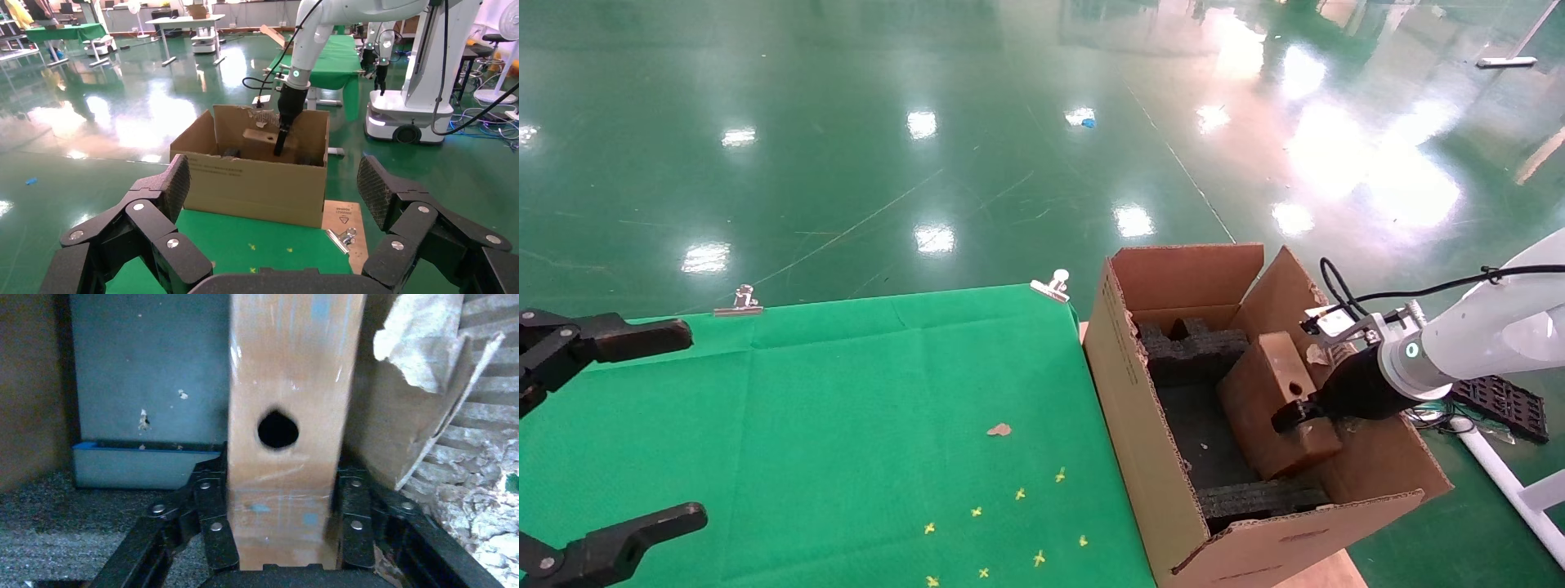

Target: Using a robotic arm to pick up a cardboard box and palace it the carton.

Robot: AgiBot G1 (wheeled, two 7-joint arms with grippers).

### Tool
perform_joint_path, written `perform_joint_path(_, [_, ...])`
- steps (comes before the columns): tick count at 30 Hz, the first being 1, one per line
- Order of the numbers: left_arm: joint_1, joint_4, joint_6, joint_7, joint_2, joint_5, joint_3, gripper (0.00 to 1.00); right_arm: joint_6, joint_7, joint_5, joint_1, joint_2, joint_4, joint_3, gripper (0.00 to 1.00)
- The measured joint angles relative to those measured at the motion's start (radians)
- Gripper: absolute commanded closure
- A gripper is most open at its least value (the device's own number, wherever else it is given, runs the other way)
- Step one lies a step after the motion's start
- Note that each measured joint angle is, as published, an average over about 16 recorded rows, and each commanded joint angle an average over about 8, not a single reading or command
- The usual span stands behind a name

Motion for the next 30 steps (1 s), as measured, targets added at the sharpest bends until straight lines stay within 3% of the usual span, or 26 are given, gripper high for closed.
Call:
perform_joint_path(16, [0.0,0.0,0.0,0.0,0.0,-0.001,0.001,0.0,-0.029,-0.04,0.001,0.058,-0.024,-0.039,0.002,0.0])
perform_joint_path(30, [0.0,0.0,-0.001,0.001,-0.001,-0.001,0.002,0.0,-0.085,-0.121,-0.016,0.326,-0.025,-0.01,-0.001,0.0])
